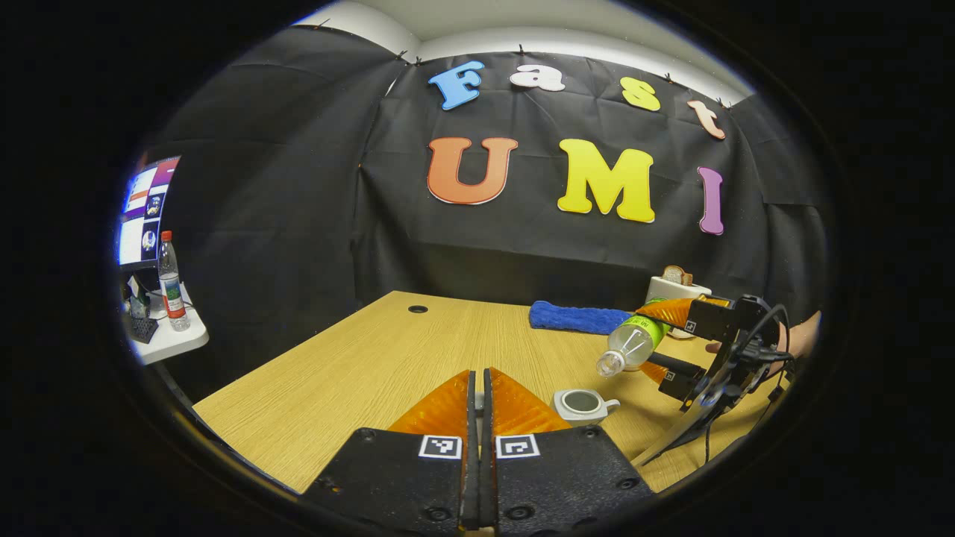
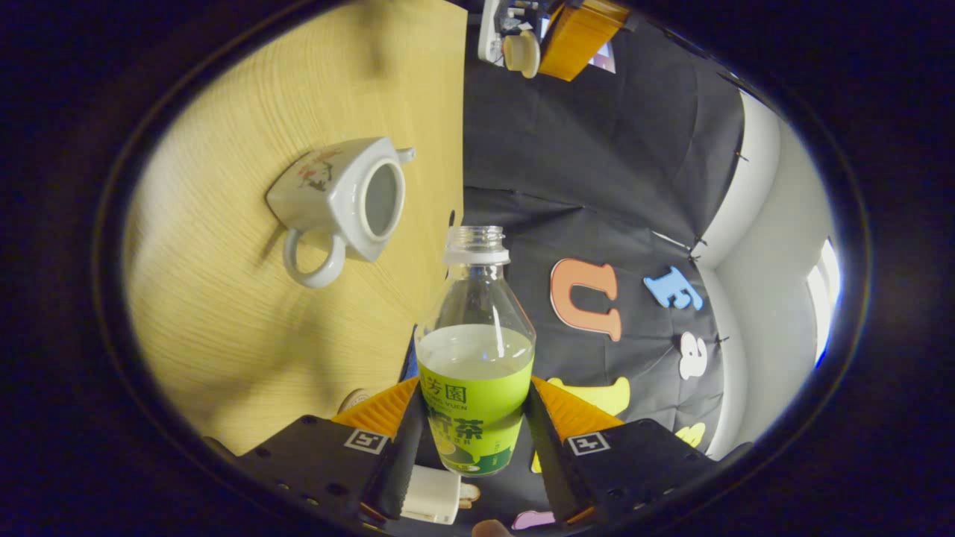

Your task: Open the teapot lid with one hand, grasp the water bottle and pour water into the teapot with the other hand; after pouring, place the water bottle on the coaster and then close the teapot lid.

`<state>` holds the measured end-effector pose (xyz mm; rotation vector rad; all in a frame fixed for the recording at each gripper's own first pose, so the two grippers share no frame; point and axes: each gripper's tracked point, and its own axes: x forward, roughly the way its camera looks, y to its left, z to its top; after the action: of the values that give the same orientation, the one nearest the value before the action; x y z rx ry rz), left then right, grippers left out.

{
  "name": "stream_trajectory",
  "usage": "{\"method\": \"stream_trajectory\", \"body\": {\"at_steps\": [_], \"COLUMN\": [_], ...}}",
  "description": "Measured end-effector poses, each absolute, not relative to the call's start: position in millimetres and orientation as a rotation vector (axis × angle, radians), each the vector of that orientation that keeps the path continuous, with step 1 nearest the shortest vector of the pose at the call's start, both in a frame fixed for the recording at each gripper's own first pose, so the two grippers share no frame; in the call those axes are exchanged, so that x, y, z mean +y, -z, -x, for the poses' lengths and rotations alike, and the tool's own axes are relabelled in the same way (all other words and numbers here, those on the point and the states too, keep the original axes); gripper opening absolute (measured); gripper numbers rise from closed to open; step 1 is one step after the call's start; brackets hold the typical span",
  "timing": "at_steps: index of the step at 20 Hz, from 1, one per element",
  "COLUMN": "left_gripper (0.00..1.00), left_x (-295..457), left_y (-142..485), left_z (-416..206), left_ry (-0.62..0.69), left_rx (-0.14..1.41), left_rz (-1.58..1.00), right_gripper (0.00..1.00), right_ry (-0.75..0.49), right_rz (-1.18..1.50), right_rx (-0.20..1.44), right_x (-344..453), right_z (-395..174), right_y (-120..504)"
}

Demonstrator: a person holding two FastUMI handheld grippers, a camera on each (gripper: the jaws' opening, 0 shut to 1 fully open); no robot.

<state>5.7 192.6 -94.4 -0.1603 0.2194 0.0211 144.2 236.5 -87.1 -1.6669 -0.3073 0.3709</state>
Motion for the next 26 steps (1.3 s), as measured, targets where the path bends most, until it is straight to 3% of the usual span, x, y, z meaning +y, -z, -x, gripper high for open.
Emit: {"method": "stream_trajectory", "body": {"at_steps": [17,26], "left_gripper": [0.02,0.02], "left_x": [195.3,193.4], "left_y": [99.3,95.3], "left_z": [-4.7,-3.8], "left_ry": [-0.015,-0.007], "left_rx": [0.230,0.223], "left_rz": [0.165,0.160], "right_gripper": [0.71,0.72], "right_ry": [-0.335,-0.315], "right_rz": [2.124,2.176], "right_rx": [-0.619,-0.691], "right_x": [257.4,265.5], "right_z": [-136.7,-125.2], "right_y": [74.9,71.1]}}
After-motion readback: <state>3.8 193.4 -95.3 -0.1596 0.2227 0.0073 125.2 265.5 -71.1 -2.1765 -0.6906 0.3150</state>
